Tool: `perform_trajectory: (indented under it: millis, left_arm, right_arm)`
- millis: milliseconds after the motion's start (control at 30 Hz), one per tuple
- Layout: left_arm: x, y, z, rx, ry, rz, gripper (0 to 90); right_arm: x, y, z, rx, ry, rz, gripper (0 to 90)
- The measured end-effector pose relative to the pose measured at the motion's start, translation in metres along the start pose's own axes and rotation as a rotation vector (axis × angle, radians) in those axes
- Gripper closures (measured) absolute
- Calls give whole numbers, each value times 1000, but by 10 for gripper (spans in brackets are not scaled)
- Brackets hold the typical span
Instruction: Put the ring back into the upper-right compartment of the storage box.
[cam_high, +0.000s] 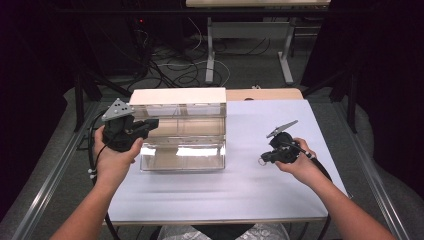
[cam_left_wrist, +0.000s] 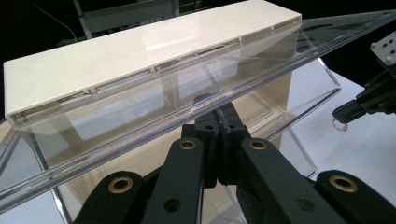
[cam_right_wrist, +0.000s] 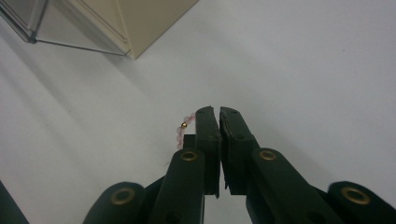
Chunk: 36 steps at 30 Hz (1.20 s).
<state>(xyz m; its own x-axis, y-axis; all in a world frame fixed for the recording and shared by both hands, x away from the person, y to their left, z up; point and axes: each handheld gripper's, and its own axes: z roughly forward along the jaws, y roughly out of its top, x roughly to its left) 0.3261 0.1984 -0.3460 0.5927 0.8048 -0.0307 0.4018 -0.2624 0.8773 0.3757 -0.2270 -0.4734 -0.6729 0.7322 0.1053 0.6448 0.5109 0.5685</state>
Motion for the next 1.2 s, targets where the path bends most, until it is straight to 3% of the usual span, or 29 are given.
perform_trajectory:
  millis: [33, 67, 100, 133, 667, 1200]
  left_arm:
    - [0, 0, 0, -1, 0, 0, 900]
    - [0, 0, 0, 1, 2, 1, 900]
    - [0, 0, 0, 0, 2, 1, 900]
    - [0, 0, 0, -1, 0, 0, 900]
    - [0, 0, 1, 0, 1, 1, 900]
    - [-1, 0, 1, -8, 1, -3, 900]
  right_arm:
    - [0, 1, 0, -40, 2, -4, 872]
    - [0, 3, -3, -13, 1, -8, 872]
    - [1, 3, -3, -39, 2, -12, 872]
    - [2, 5, -6, -24, -2, -6, 872]
    - [13, 21, -27, -102, 19, -22, 872]
    - [29, 42, -43, -162, 46, -67, 872]
